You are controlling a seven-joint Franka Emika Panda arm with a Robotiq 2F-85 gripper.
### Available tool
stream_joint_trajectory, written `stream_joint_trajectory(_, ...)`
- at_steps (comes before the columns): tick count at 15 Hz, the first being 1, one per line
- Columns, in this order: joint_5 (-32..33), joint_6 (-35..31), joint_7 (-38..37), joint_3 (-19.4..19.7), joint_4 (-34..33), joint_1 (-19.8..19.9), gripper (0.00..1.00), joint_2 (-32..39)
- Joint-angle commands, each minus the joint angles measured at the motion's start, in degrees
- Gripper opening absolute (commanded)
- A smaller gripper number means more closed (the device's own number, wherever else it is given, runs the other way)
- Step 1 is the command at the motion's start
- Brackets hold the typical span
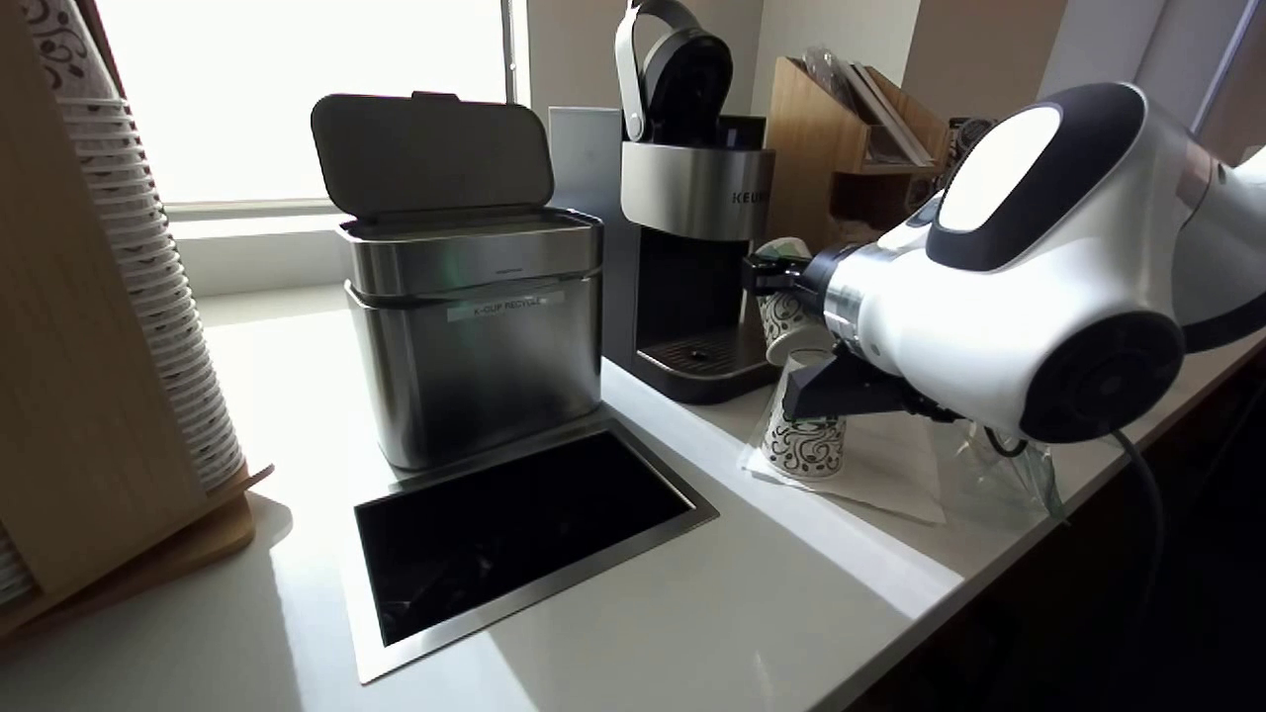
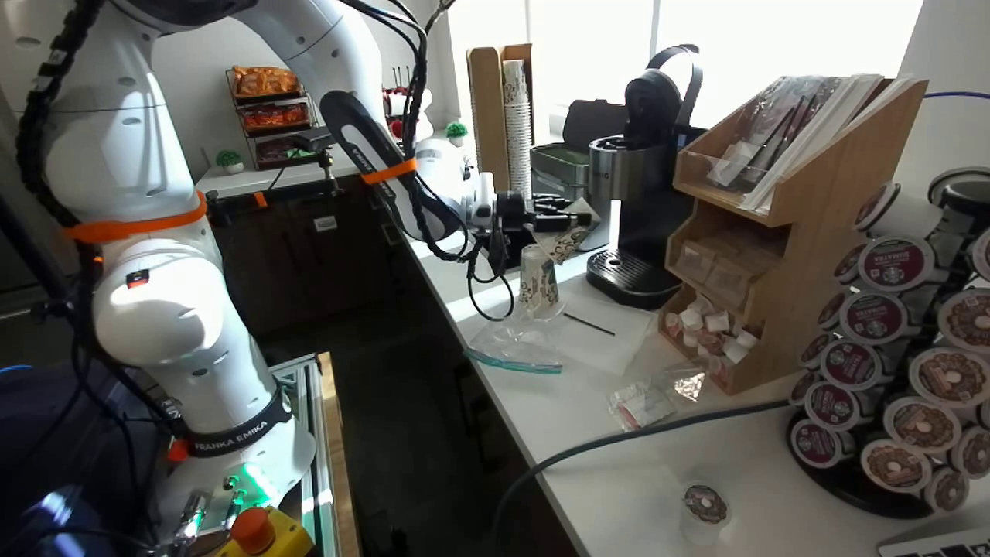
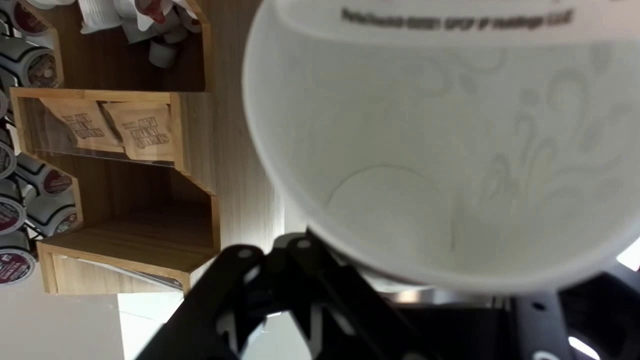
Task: Stack the cups
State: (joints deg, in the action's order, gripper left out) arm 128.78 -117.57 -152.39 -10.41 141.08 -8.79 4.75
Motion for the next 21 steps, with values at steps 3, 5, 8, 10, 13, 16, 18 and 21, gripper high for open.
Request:
stream_joint_trajectory(3,-0.1,0.01,0.44,-0.07,-0.29,0.05,0.65,-0.02)
stream_joint_trajectory(5,-0.1,0.01,0.51,-0.07,-0.29,0.05,0.65,-0.02)
stream_joint_trajectory(8,1.14,2.02,0.13,-0.66,0.69,-0.64,0.4,0.15)
stream_joint_trajectory(10,2.07,4.34,-0.16,-1.19,1.82,-1.16,0.4,-0.06)
stream_joint_trajectory(13,4.98,10.45,-1.17,-1.9,4.23,-2.05,0.4,0.12)
stream_joint_trajectory(16,5.31,15.43,-1.37,-2.48,6.73,-2.63,0.4,0.26)
stream_joint_trajectory(18,4.9,17.67,-1.7,-2.75,7.97,-2.91,0.4,0.71)
stream_joint_trajectory(21,4.99,20.34,-2.21,-3.18,9.71,-3.16,0.4,1.23)
